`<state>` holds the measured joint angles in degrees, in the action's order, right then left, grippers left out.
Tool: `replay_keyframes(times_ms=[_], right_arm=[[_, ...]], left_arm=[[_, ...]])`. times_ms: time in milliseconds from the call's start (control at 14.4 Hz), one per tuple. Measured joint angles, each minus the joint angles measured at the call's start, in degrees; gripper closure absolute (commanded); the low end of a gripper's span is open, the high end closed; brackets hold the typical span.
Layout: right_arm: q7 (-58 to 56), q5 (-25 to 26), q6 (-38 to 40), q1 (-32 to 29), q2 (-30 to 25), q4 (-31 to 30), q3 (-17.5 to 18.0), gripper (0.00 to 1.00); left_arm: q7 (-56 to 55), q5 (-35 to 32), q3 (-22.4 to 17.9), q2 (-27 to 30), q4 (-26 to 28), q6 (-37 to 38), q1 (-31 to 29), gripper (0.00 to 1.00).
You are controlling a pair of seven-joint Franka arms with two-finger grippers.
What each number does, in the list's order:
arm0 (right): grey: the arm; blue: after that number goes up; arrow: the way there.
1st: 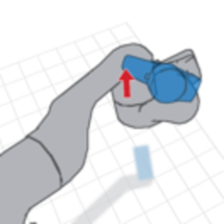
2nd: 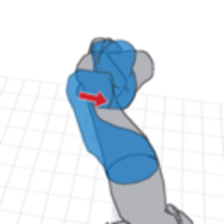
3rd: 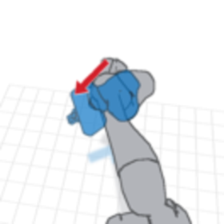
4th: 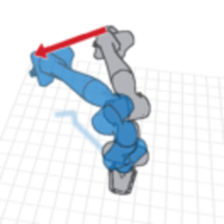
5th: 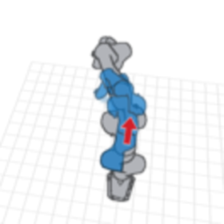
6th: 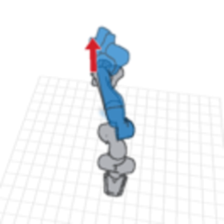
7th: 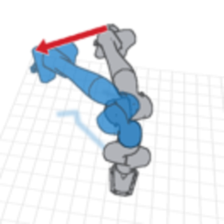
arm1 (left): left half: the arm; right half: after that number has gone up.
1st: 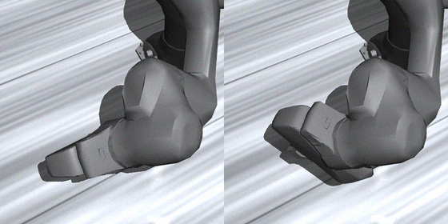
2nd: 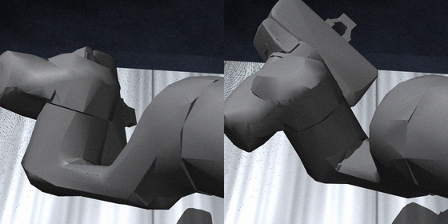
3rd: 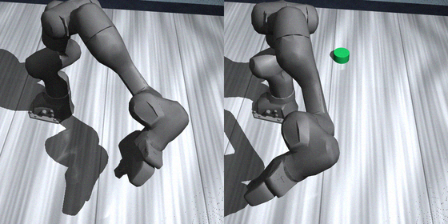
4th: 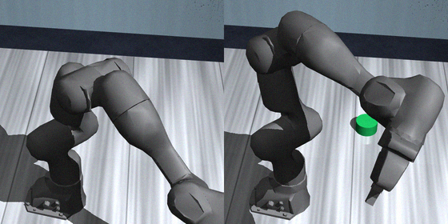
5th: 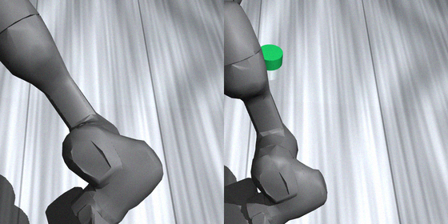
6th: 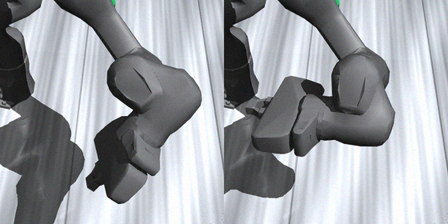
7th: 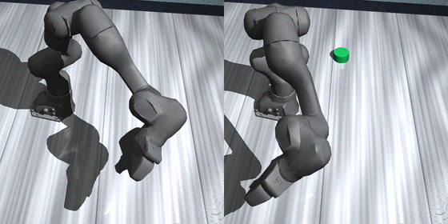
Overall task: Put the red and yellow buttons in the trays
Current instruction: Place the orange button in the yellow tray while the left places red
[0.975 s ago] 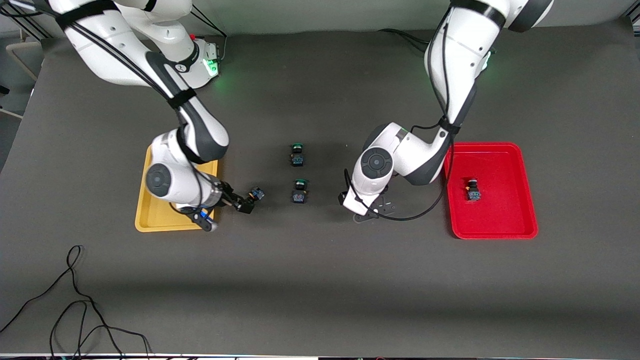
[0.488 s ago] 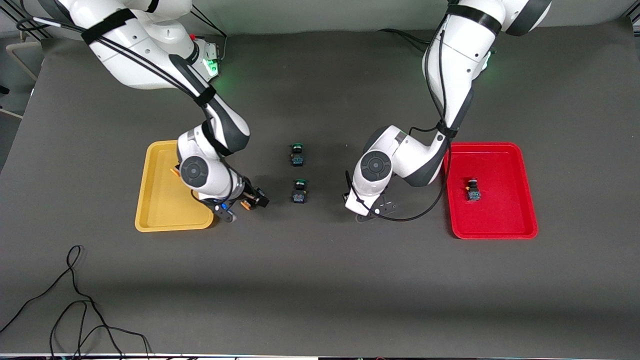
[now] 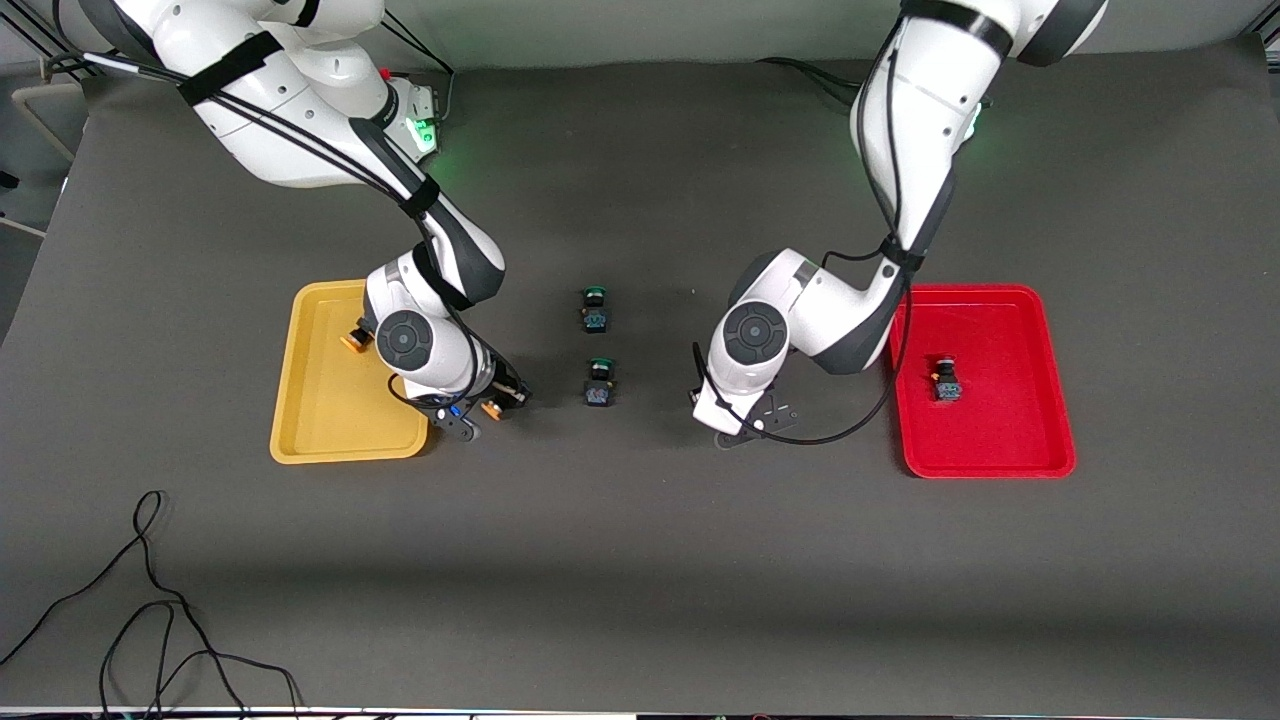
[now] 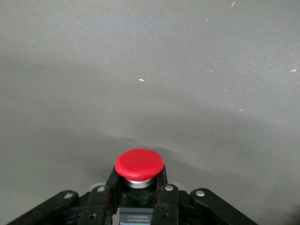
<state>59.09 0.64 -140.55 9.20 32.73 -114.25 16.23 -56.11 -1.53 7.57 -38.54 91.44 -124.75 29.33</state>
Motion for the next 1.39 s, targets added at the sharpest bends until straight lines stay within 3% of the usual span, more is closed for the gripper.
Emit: replay_keyframes(times_ms=[279,627,836,1114,1393], right_arm=[[0.0,0.0,1.3,-0.4,-1.6,0.6,-0.1,1.0],[-4.6,0.0,17.7,-6.7,-13.1,2.4,-0.3,1.0],[-12.5,-0.3,20.4,-9.1,-17.4,0.6,-3.3,1.0],[-23.5,-2.2,12.0,-9.4,-16.2,-6.4,-9.1,1.0],[-32.7,-7.7,7.2,-9.7,-13.2,-9.2,-12.3,1.0]], left_arm=[[3.9,0.2,0.0,7.9,-3.3,12.3,-0.4,0.89],[22.5,1.2,-0.7,12.9,-1.1,20.9,-10.1,0.89],[36.7,1.1,-1.2,16.2,3.7,21.7,-20.1,0.89],[52.5,-2.7,-1.5,19.5,8.8,20.6,-31.7,0.89],[59.5,-6.4,-1.5,19.3,17.4,7.3,-37.5,0.89]])
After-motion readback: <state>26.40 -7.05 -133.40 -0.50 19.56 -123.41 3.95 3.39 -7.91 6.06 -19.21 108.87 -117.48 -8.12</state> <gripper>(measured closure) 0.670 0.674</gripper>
